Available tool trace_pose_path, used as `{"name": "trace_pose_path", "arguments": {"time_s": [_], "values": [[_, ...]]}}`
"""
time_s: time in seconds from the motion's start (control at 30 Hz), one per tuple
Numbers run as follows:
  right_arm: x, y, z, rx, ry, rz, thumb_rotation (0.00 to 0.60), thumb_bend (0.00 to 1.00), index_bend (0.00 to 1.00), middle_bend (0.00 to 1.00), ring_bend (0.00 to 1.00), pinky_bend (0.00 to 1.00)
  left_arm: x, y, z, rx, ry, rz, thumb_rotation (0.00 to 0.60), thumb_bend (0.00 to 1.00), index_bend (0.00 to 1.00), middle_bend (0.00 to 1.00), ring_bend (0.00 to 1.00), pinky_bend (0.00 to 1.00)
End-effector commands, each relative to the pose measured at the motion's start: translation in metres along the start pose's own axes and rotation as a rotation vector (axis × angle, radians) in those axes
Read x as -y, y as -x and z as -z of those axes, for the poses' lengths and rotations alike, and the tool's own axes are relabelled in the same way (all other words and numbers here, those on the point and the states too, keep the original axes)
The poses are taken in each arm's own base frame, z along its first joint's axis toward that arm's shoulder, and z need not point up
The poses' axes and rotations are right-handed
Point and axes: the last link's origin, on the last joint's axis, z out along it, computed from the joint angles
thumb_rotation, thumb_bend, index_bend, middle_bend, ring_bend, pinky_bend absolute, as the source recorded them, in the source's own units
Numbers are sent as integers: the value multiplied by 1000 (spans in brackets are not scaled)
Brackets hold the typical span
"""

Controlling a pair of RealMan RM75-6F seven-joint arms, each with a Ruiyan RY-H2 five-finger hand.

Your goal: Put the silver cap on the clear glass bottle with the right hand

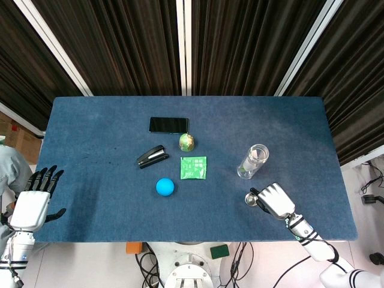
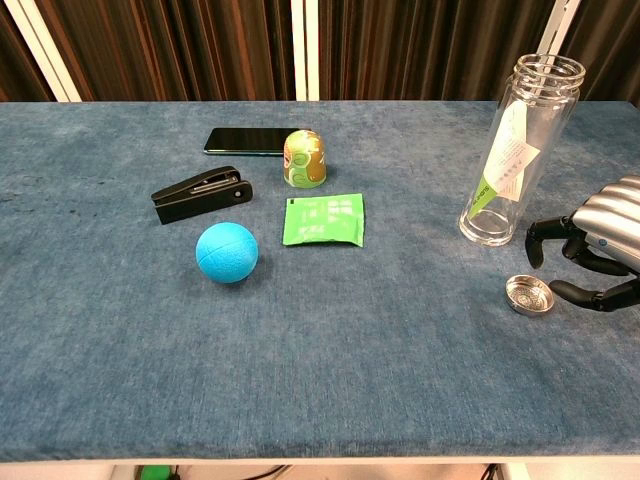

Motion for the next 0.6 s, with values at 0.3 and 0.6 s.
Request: {"name": "trace_pose_path", "arguments": {"time_s": [0.3, 0.6], "values": [[1, 2, 0, 14, -12, 3, 600, 348, 482, 947, 987, 1000, -1, -1, -1, 0, 1, -2, 600, 2, 103, 33, 11, 101], [4, 3, -4, 20, -22, 2, 600, 351, 454, 947, 986, 1000, -1, 1, -1, 6, -2, -3, 600, 2, 103, 33, 11, 101]]}}
